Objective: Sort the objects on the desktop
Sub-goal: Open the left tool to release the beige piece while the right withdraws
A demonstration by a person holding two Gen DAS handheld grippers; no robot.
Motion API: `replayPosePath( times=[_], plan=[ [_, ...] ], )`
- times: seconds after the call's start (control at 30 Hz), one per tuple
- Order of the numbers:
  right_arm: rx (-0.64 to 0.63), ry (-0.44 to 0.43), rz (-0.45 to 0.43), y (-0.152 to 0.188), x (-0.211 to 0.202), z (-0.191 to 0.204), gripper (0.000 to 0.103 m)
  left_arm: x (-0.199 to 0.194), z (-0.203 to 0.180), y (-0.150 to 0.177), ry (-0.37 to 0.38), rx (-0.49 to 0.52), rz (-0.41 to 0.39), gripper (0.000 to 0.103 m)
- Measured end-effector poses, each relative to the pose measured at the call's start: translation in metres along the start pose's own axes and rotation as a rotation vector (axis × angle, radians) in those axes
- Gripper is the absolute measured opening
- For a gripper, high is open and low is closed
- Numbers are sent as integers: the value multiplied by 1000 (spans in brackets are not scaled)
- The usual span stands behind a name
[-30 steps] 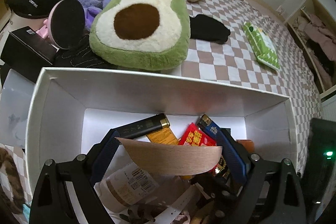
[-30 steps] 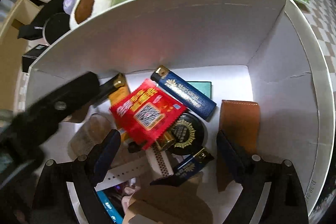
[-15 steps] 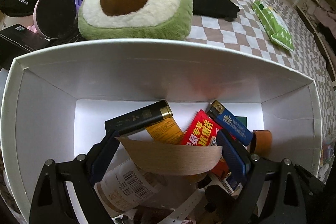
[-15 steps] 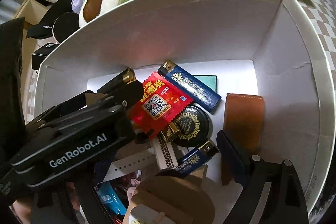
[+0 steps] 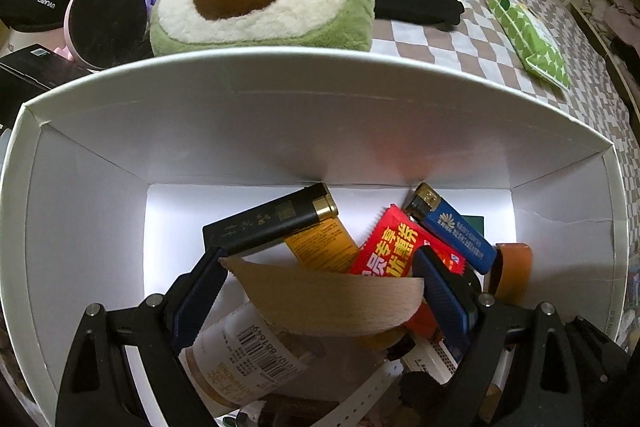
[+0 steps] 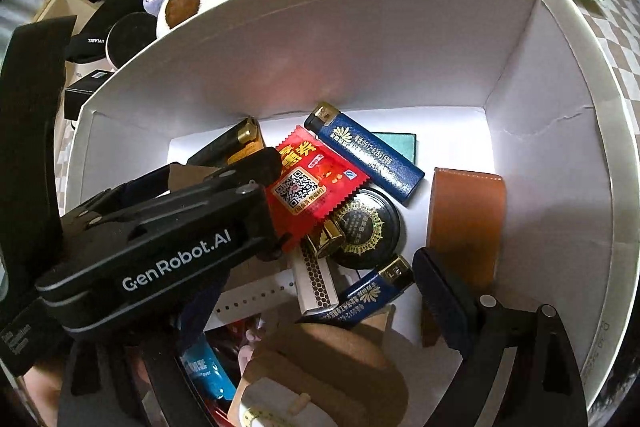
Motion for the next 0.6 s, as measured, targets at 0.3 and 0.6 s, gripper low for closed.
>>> replayPosePath(
  times=[0.3, 0.6],
  plan=[
    [15, -8, 2, -5, 2, 3, 93, 5, 4, 2, 25, -30, 28, 101],
    [21, -7, 0, -9, 5, 7, 93, -5, 5, -2, 39, -37, 0, 102]
  ],
)
Point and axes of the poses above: each gripper's, at about its wrist camera, not at the fingertips, and x roughly the way its jaws point, z to its left, y to its underside, the point moved 2 cm from there along x, roughly the way its jaws point, and after that the axes turned 8 degrees about -z, right-handed, at the moved point
